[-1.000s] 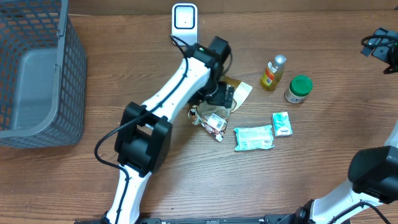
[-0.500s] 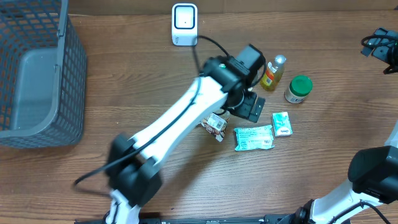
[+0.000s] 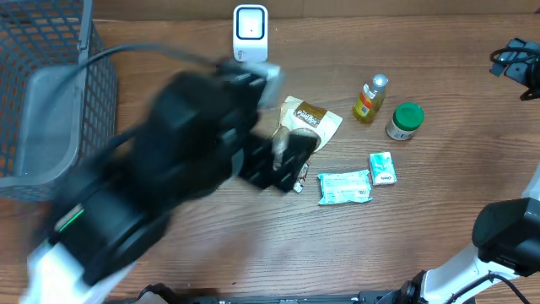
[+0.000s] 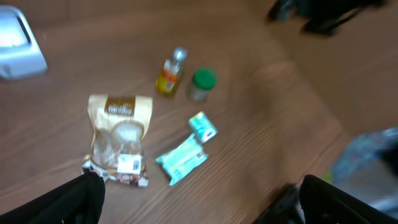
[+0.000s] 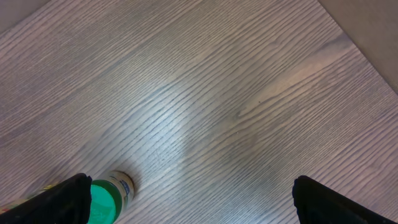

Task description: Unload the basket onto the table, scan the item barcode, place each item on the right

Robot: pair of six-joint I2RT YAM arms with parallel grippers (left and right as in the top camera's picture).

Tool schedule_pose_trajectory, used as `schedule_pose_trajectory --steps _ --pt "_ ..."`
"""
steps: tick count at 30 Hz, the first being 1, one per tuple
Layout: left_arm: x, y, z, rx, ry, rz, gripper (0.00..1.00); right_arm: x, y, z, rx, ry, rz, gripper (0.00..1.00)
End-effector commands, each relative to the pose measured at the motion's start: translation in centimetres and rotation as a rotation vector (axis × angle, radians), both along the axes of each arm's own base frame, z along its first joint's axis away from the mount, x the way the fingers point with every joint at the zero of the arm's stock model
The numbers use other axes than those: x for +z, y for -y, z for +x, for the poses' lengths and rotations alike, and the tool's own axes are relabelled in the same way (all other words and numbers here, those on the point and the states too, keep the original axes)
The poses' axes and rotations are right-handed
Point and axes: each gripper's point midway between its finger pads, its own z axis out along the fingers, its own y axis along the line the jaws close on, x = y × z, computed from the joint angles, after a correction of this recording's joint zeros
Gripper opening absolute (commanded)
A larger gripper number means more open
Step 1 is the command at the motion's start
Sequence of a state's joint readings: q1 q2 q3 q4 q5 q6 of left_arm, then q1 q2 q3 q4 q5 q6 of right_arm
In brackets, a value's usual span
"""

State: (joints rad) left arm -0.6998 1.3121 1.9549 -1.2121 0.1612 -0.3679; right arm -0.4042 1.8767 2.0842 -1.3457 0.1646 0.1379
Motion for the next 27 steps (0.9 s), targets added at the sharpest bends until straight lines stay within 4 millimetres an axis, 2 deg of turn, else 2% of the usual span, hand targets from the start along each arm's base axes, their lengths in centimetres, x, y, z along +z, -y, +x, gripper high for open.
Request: schedule_pose_trajectory --steps 1,4,6,11,16,21,27 --pt "4.3 -3.4 -4.1 0.004 0.109 -0.109 1.00 0.6 0.2 0.0 -0.008 0.017 -0.012 1.00" --pt "6.7 -6.0 -7.2 0.002 0.191 -0.179 1.00 0.6 0.2 0.0 -0.008 0.017 -0.012 1.00" --pt "7.7 -7.4 -8.9 0.002 0.229 -0.211 1.00 0.6 0.2 0.0 -0.008 0.017 -0.012 1.00" --pt "7.7 -9.0 -10.8 0.000 0.243 -0.222 0.99 0.6 0.2 0.0 -0.008 0.017 -0.012 1.00" --pt "5.1 -10.4 -10.9 0.060 0.164 -0.145 1.00 0.6 0.2 0.0 -0.008 0.017 -0.012 1.00" --pt "1.4 -12.2 -10.2 0.177 0.050 -0.047 1.00 0.6 0.2 0.0 -0.008 0.017 -0.012 1.00" --pt "-3.0 -13.6 -8.3 0.307 -0.083 0.041 1.00 0.6 0.2 0.0 -0.008 0.017 -0.012 1.00"
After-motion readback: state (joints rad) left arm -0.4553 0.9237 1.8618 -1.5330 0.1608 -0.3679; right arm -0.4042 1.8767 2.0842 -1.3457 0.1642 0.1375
